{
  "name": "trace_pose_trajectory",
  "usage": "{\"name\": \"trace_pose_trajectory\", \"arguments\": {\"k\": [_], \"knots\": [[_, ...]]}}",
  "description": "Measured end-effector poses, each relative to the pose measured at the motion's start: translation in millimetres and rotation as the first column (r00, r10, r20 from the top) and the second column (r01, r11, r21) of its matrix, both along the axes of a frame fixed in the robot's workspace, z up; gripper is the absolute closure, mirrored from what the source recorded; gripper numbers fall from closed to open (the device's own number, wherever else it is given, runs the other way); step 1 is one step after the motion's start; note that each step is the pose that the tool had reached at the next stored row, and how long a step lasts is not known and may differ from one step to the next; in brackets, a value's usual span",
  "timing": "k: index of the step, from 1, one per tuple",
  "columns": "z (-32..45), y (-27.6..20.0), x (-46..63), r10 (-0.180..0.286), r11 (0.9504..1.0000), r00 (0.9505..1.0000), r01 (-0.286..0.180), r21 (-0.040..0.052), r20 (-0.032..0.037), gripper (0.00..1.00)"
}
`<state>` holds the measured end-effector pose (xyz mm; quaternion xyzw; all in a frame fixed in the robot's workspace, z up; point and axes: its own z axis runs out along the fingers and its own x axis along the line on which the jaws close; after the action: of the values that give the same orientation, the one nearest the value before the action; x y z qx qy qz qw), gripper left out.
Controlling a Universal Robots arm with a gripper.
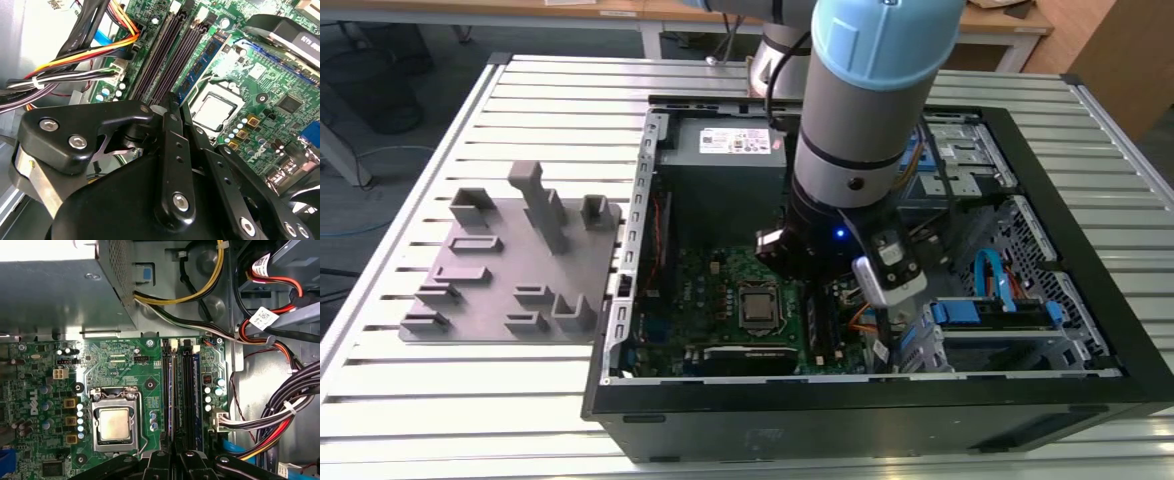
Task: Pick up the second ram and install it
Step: 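Insert the second ram into the second slot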
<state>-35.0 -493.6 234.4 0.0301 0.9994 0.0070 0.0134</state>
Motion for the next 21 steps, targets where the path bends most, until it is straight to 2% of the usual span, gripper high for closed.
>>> {"name": "trace_pose_trajectory", "arguments": {"k": [9,13,21], "knots": [[-4.8,0.0,0.0,0.000,1.0000,1.0000,0.000,0.0001,0.0000,0.86],[-9.5,0.4,0.0,-0.002,1.0000,1.0000,0.002,0.0000,0.0000,0.86],[-16.0,5.6,0.8,-0.002,1.0000,1.0000,0.002,0.0001,0.0001,0.86]]}}
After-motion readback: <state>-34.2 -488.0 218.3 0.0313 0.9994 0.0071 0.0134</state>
